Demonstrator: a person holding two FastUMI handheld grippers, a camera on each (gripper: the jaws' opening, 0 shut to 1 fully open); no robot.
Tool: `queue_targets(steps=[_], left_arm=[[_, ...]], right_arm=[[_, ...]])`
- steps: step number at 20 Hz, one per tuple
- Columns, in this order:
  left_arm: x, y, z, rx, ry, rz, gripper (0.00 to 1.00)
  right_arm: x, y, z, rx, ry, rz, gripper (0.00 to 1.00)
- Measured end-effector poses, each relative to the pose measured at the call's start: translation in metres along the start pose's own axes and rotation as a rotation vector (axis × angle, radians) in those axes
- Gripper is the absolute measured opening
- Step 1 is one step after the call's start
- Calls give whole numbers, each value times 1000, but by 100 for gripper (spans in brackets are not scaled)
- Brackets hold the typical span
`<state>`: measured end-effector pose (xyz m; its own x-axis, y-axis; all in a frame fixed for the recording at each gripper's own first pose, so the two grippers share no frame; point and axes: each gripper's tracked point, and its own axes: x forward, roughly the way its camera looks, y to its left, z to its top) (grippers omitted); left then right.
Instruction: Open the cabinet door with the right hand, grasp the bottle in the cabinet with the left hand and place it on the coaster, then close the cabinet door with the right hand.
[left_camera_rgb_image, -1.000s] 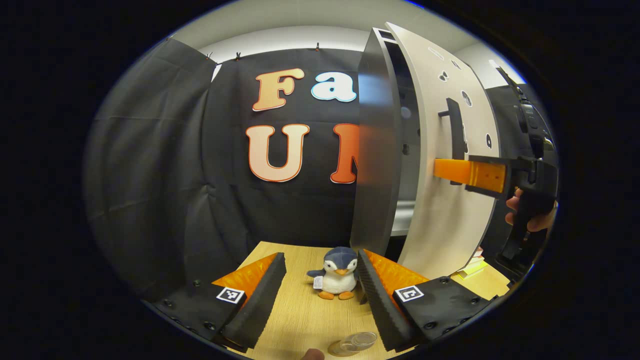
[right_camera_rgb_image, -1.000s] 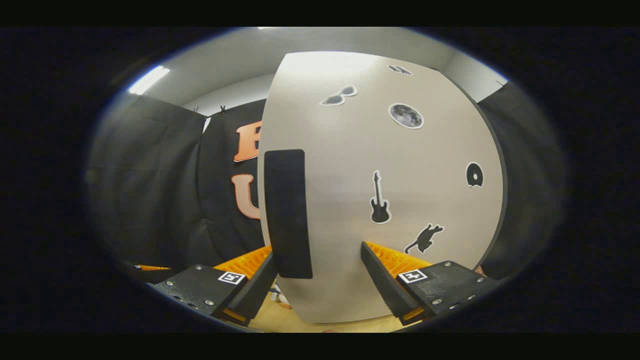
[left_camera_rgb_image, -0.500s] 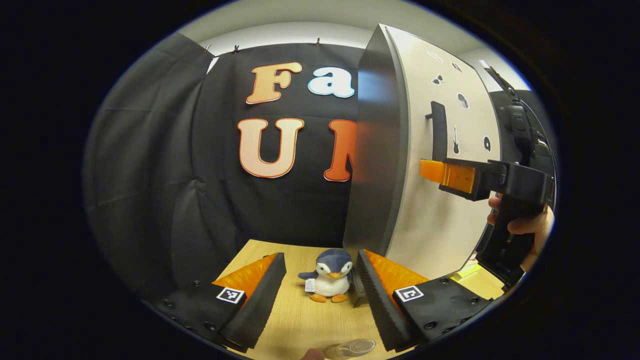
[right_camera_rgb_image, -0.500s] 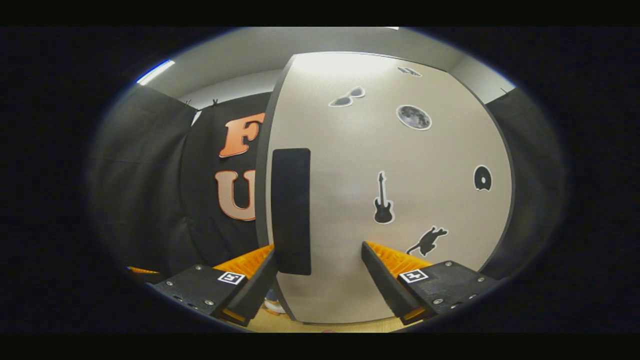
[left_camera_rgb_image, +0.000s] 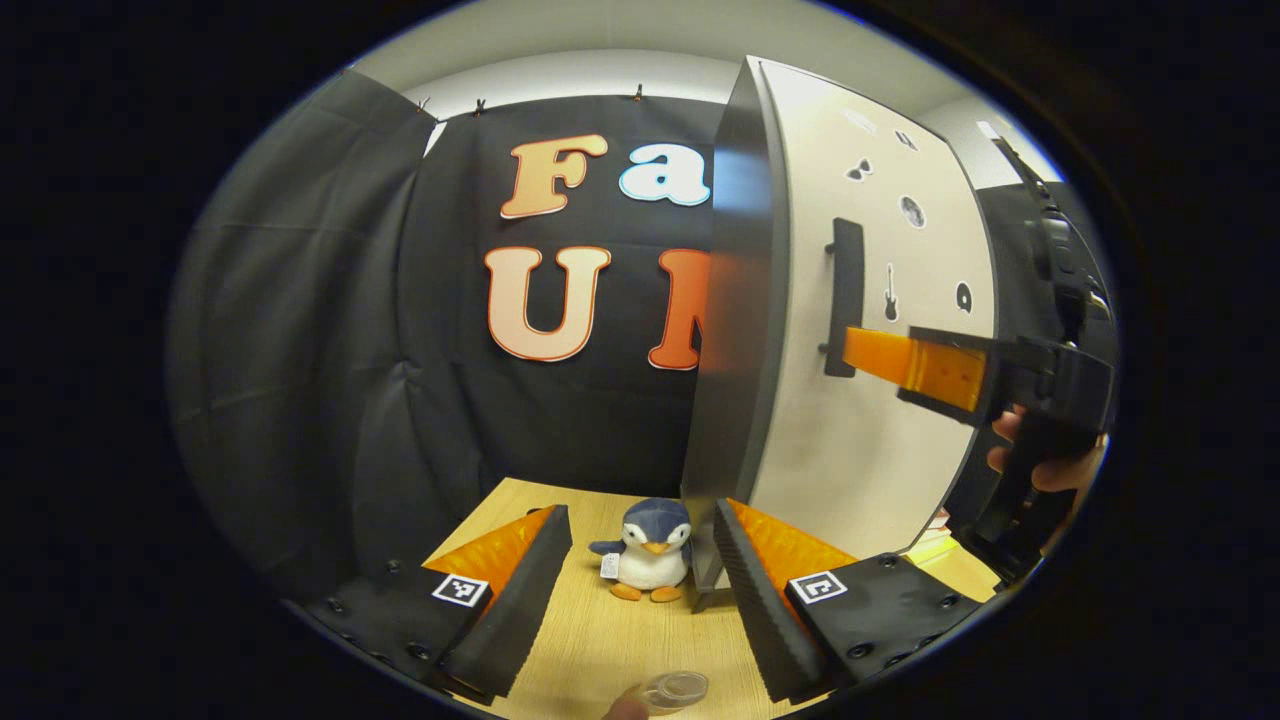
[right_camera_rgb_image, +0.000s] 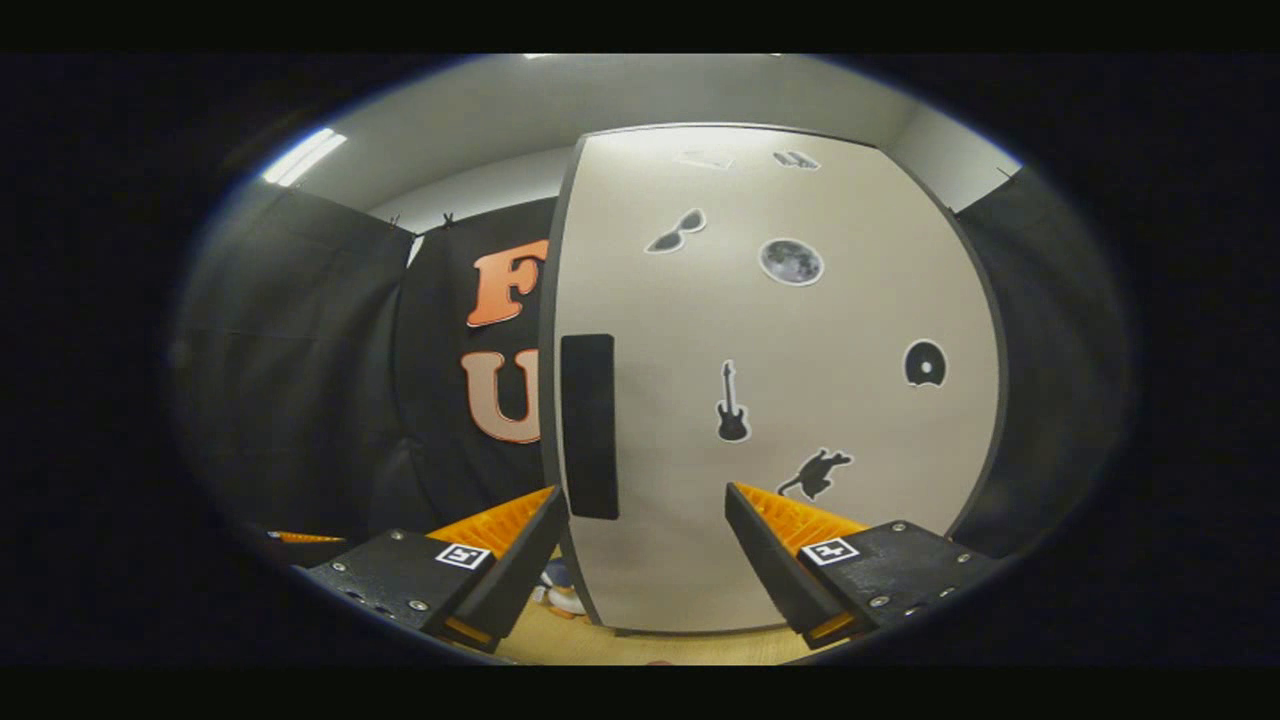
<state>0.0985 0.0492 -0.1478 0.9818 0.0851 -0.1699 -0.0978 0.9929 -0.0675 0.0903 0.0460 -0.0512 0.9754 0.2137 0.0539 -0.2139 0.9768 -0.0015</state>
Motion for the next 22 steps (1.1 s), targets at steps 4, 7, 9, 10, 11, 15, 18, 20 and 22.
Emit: queue_targets(steps=[4,7,9,10,11,15,18,20,22], left_arm=[[-46,-26,19,10,-33,25,95],[-83,-43,29,8,-46,44,95],[-106,-53,34,9,-52,43,93],[-118,-58,37,13,-58,41,93],[-128,-61,39,18,-64,39,94],[-158,-65,47,22,-91,33,94],[-169,-65,53,14,-105,32,94],[-174,-70,57,18,-113,19,92],[-177,-71,61,33,-119,20,94]], right_arm=[[-80,-27,9,39,16,-12,93],[-138,-49,16,60,27,-35,97],[-172,-60,22,65,12,-53,97],[-186,-65,23,64,13,-62,97],[-198,-68,21,63,24,-70,97],[-237,-72,16,66,41,-90,97],[-255,-71,15,58,51,-92,97],[-262,-70,15,48,48,-97,100],[-267,-68,14,40,51,-94,97]])
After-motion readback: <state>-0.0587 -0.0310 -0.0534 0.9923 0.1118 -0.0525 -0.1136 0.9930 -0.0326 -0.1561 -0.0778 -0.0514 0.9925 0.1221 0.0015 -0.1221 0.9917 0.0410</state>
